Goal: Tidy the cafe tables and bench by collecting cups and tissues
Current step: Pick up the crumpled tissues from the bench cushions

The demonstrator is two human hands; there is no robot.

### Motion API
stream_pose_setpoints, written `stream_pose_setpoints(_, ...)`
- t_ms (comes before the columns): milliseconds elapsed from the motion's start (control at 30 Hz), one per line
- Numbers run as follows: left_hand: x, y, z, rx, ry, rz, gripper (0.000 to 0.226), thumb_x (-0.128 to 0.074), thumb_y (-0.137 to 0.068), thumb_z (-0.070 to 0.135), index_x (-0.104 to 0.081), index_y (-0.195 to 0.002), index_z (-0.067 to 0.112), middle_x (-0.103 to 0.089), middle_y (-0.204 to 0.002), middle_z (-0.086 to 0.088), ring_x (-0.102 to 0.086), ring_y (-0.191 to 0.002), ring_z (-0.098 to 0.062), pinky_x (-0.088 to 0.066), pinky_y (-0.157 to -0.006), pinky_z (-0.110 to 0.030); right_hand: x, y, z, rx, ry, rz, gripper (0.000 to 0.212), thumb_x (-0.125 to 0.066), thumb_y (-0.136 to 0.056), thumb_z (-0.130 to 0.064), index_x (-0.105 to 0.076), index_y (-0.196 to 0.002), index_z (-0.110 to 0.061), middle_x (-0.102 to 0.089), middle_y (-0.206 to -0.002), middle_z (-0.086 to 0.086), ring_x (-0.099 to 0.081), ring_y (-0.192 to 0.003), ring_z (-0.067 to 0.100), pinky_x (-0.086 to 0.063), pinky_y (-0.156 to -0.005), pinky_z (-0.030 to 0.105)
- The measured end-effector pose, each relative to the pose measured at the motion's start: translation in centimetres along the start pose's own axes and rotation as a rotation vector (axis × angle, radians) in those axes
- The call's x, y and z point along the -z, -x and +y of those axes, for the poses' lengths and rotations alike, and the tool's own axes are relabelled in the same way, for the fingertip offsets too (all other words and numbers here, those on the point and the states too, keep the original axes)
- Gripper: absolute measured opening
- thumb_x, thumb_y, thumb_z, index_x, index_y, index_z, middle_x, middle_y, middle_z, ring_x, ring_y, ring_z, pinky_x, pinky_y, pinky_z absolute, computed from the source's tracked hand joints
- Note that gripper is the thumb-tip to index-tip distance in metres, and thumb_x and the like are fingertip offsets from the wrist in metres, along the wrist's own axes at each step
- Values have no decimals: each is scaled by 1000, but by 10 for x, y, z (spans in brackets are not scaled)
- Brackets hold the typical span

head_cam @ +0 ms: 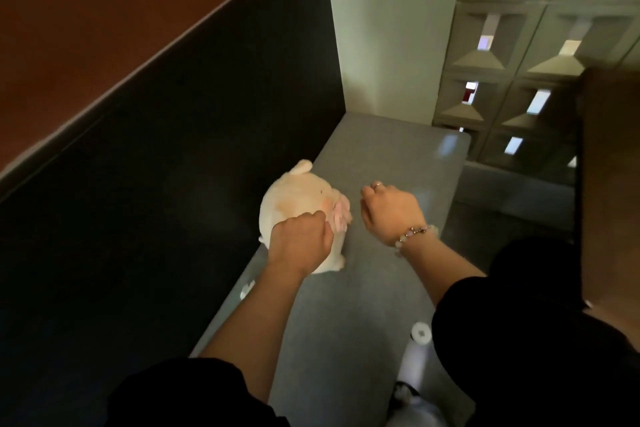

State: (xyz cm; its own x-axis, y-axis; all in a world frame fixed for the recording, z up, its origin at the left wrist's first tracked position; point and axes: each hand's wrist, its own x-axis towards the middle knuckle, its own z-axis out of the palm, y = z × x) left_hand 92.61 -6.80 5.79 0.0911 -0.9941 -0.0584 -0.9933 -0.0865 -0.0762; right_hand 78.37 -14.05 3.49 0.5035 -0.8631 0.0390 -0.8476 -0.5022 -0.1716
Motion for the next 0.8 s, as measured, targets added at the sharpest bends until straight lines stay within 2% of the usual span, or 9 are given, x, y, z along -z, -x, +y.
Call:
stream_pose_setpoints(100,-21,50,-10,-25,26,-24,31,-32,-99,31,-57,-97,12,-65,-92,-5,-64,-85,-25,-45,-71,-31,-15,39,-31,-26,-17,0,29,-34,-98,-24,-52,-114,-8,-55,-116,11,-58,-102,29,-37,-64,31)
stream_pose_setpoints(200,-33,107,-29,-59,29,-39,30,-33,-99,29,-56,-97,11,-65,-94,-7,-63,-85,-28,-41,-66,-31,-27,87,-75,-39,-64,1,29,-35,-97,-24,-53,-112,-6,-56,-113,12,-58,-100,31,-44,-68,34)
stream_pose_setpoints(433,-43,216,-58,-58,51,9,30,-35,-99,27,-59,-99,10,-67,-99,-9,-64,-90,-30,-46,-71,-33,-34,193,-158,-2,-65,-42,27,-36,-97,-23,-52,-110,-7,-56,-110,11,-58,-98,30,-46,-68,37)
stream_pose_setpoints(800,-36,292,-53,-43,84,72,31,-34,-99,27,-60,-96,10,-67,-95,-8,-65,-87,-27,-46,-70,-32,-16,274,-196,63,23,-57,27,-33,-99,-23,-51,-112,-8,-55,-111,10,-57,-99,28,-45,-69,36)
